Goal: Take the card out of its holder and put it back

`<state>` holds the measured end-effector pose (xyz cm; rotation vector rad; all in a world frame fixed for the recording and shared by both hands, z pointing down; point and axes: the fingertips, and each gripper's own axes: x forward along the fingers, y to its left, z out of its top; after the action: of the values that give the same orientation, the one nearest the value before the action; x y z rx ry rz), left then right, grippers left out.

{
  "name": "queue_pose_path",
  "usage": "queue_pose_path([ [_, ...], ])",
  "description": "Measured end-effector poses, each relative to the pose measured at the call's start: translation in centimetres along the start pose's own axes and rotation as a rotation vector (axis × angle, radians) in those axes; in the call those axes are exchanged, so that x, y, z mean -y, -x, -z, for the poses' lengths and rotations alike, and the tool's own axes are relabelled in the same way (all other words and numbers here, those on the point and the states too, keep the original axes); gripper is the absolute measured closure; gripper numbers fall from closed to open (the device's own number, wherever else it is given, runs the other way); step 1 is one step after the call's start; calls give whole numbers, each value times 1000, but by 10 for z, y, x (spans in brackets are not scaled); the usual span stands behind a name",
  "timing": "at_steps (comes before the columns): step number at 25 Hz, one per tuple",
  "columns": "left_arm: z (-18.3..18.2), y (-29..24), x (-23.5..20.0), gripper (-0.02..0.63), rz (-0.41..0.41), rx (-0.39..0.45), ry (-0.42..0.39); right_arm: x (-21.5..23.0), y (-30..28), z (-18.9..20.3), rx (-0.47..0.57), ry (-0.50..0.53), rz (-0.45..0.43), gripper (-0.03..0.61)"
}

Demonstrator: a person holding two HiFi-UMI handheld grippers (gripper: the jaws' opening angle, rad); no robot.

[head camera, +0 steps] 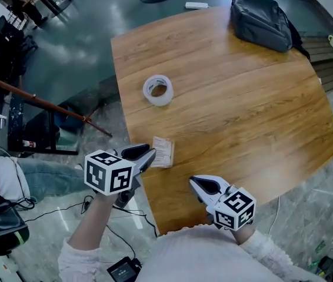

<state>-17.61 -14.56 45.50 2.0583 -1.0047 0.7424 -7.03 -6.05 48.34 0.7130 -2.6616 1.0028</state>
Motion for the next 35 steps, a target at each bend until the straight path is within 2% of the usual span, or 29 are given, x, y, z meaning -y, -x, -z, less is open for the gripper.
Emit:
queue_pose_path([
  [3,1,-9,3,528,30,-49,34,6,-1,-3,7,-3,3,581],
  [8,4,-15,-2,515,-6,-98,33,9,-4,-7,15,-15,-2,581],
  [13,11,-23,-3,517,7,-149,53,12,-7,-7,15,-23,-12,581],
  [20,9,-28,-3,531,52,-152,43,16,-8,-10,26,-29,-9,581],
  [25,8,-28,-8,545,53,-148,79,16,-10,-11,30,-34,-14,581],
  [29,10,-26,-11,592,16,-184,42,16,-10,-11,33,-36,-14,581],
  [35,12,-27,-6,592,-10,-215,-35,17,-7,-12,40,-38,-7,581],
])
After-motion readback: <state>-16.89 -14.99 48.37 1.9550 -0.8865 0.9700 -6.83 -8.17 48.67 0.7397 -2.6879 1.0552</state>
